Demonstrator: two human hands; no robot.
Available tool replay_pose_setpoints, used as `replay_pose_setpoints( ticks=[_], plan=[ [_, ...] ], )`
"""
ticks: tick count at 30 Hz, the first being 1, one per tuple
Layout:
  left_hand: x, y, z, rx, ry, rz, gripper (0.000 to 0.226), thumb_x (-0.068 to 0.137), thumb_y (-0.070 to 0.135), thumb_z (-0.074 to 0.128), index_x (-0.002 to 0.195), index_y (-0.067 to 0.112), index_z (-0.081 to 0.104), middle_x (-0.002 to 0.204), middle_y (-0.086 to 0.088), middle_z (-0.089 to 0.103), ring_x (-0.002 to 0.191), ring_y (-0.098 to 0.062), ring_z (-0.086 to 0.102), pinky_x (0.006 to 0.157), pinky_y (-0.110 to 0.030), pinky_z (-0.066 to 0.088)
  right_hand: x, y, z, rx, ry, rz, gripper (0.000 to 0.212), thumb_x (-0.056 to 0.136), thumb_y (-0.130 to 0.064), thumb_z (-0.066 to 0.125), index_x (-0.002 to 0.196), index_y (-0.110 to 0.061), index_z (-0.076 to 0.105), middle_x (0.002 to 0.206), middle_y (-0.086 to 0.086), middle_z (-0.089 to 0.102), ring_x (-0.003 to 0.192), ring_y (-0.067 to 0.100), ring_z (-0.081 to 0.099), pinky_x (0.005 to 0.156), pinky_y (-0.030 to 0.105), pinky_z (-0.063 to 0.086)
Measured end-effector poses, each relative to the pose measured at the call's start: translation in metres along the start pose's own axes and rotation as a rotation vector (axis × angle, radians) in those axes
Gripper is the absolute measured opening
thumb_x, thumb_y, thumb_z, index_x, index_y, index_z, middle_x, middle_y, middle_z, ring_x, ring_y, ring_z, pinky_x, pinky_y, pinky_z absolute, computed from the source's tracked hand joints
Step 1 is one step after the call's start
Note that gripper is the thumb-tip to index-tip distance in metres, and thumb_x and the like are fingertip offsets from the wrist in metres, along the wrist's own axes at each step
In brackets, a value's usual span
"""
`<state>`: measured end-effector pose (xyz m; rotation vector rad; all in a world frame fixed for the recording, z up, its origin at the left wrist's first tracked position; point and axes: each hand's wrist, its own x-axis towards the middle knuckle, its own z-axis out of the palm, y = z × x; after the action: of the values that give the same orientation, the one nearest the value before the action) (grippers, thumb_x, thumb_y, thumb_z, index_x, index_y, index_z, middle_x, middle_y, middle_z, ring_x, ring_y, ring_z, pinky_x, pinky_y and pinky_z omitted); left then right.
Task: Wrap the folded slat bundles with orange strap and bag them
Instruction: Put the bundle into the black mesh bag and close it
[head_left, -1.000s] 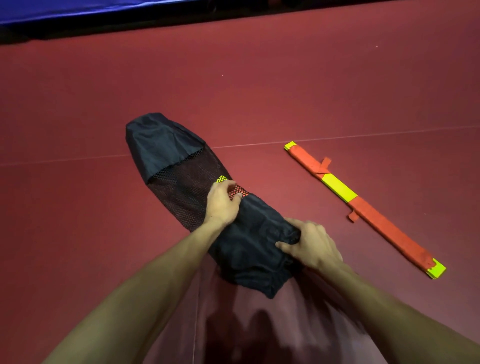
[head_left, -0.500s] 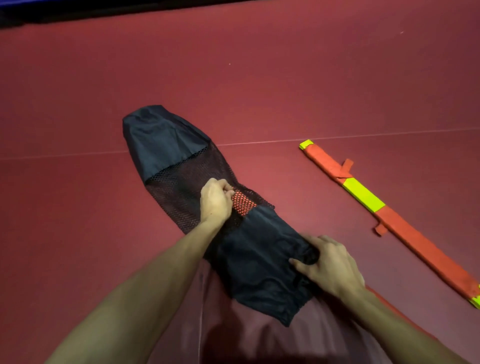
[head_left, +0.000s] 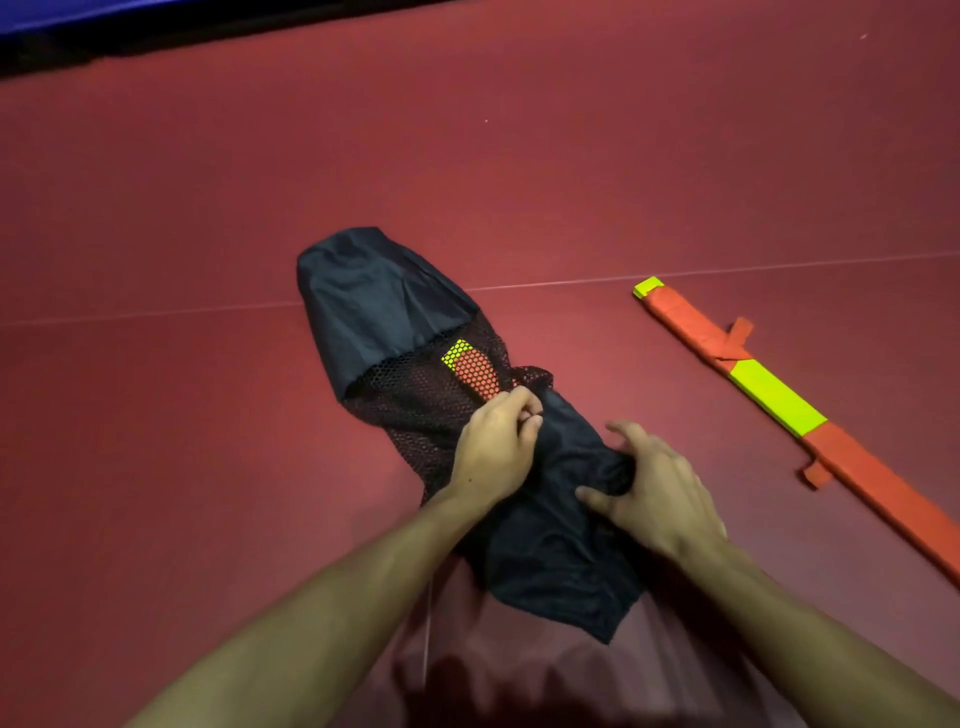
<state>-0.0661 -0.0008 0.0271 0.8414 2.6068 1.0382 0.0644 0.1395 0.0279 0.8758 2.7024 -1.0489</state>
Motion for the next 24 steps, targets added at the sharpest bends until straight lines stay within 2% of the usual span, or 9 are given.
replay_pose_setpoints(
  ticks=[4,8,10,12,14,16,18,21,24],
  plan=[
    [-0.002,-0.002,-0.003,-0.054,-0.012,0.073,0.013,0.09,0.01,0.059,0.095,0.015,0.069,0.089,0.007,0.064,0.086,-0.016,0.062,0.084,-0.038,0.051,0.016,-0.019,0.0,0.025,-0.094,-0.048,0.101,0.075,-0.05,0.075,0.136,-0.071,-0.002,0.143,0.002,0.032,0.119,0.035,0.055,0.093,0.049,0.05],
    [-0.007,0.006,-0.003,-0.127,-0.114,0.088,0.014,0.089,0.009,0.063,0.096,0.014,0.074,0.088,0.007,0.067,0.075,-0.007,0.057,0.079,-0.025,0.047,0.025,-0.031,0.008,-0.036,-0.169,-0.108,0.092,0.084,-0.047,0.063,0.126,-0.08,-0.012,0.152,0.003,0.009,0.109,0.046,0.058,0.092,0.049,0.049],
    [-0.007,0.005,-0.006,-0.109,-0.209,0.105,0.016,0.089,0.01,0.064,0.097,0.014,0.077,0.094,0.003,0.074,0.078,-0.007,0.063,0.081,-0.022,0.049,0.031,-0.029,0.013,-0.055,-0.203,-0.132,0.082,0.086,-0.046,0.057,0.129,-0.079,-0.004,0.149,0.002,0.01,0.113,0.045,0.056,0.095,0.049,0.048],
    [-0.003,0.002,-0.014,-0.116,-0.264,0.078,0.017,0.089,0.007,0.065,0.096,0.013,0.079,0.094,0.001,0.077,0.078,-0.002,0.064,0.081,-0.015,0.048,0.036,-0.027,0.017,-0.04,-0.211,-0.13,0.071,0.085,-0.046,0.059,0.136,-0.07,0.017,0.144,0.002,0.022,0.121,0.039,0.052,0.099,0.047,0.047],
    [0.009,-0.003,-0.023,-0.226,-0.168,-0.031,0.025,0.088,-0.002,0.061,0.085,0.016,0.078,0.083,0.0,0.076,0.072,-0.004,0.066,0.078,-0.02,0.051,0.038,-0.027,0.018,0.004,-0.187,-0.115,0.068,0.08,-0.046,0.064,0.14,-0.057,0.033,0.135,0.0,0.036,0.123,0.031,0.052,0.102,0.042,0.044],
    [0.029,-0.018,-0.032,-0.246,0.042,-0.165,0.029,0.089,-0.002,0.06,0.085,0.023,0.074,0.079,0.002,0.073,0.069,-0.009,0.064,0.076,-0.025,0.052,0.037,-0.028,0.019,0.024,-0.162,-0.106,0.069,0.073,-0.05,0.059,0.139,-0.05,0.04,0.125,-0.005,0.044,0.121,0.026,0.052,0.103,0.039,0.043],
    [0.05,-0.033,-0.041,-0.098,0.17,-0.254,0.015,0.09,0.011,0.066,0.102,0.017,0.073,0.097,-0.006,0.072,0.084,-0.017,0.067,0.088,-0.029,0.052,0.037,-0.028,0.017,0.048,-0.149,-0.104,0.066,0.073,-0.056,0.054,0.138,-0.045,0.044,0.115,-0.009,0.045,0.119,0.023,0.053,0.102,0.039,0.042],
    [0.067,-0.054,-0.049,0.079,0.061,-0.361,0.041,0.092,0.027,0.068,0.13,0.012,0.062,0.131,-0.014,0.057,0.122,-0.03,0.056,0.111,-0.038,0.039,0.036,-0.03,0.017,0.076,-0.108,-0.118,0.055,0.08,-0.069,0.046,0.123,-0.037,0.054,0.108,-0.008,0.051,0.112,0.021,0.055,0.097,0.04,0.043],
    [0.067,-0.061,-0.046,0.151,0.016,-0.334,0.045,0.093,0.028,0.068,0.133,0.01,0.059,0.135,-0.013,0.052,0.127,-0.03,0.052,0.113,-0.035,0.034,0.038,-0.032,0.019,0.082,-0.057,-0.076,0.049,0.078,-0.074,0.044,0.096,-0.029,0.05,0.103,-0.007,0.058,0.104,0.022,0.057,0.088,0.04,0.046]
  ],
)
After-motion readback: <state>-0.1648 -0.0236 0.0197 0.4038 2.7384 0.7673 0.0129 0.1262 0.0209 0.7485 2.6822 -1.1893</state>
